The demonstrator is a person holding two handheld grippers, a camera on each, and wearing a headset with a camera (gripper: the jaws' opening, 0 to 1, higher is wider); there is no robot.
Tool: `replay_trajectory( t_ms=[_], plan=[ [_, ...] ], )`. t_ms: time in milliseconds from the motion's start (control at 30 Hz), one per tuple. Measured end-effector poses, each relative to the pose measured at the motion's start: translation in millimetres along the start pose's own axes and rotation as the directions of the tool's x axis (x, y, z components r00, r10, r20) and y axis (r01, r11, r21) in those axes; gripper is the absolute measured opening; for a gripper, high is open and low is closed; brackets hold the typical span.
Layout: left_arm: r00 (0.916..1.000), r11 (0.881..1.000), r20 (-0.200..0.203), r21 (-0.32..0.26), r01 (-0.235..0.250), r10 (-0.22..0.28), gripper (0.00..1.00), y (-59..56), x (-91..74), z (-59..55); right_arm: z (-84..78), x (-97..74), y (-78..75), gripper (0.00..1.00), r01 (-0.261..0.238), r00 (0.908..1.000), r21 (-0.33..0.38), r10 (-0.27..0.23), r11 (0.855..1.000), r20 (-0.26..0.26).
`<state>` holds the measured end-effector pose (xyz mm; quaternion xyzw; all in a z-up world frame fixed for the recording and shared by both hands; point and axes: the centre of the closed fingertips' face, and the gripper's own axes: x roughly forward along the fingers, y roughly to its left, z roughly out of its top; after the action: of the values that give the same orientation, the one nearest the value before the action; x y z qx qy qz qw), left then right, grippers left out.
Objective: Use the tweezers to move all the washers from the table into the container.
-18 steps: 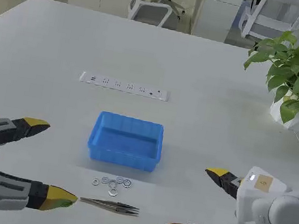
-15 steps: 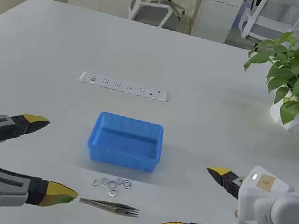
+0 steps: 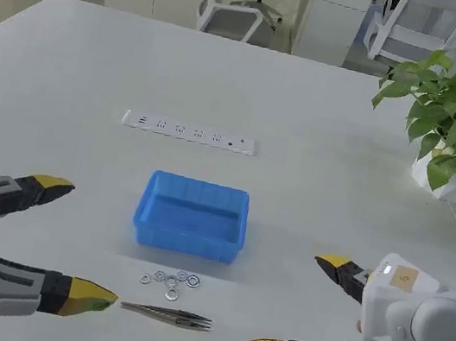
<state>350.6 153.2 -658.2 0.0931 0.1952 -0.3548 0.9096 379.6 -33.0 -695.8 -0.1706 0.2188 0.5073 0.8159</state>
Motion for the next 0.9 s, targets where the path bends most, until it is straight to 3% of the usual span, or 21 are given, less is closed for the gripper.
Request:
replay_trajectory(
  t_ms=[900],
  plan=[
    [1.0, 1.0, -0.003, 0.005, 0.006, -0.006, 0.99, -1.0, 0.8, 0.0, 0.4, -1.1, -1.8, 1.0, 0.002, 1.0, 0.001, -0.002, 1.0, 0.004]
  ],
)
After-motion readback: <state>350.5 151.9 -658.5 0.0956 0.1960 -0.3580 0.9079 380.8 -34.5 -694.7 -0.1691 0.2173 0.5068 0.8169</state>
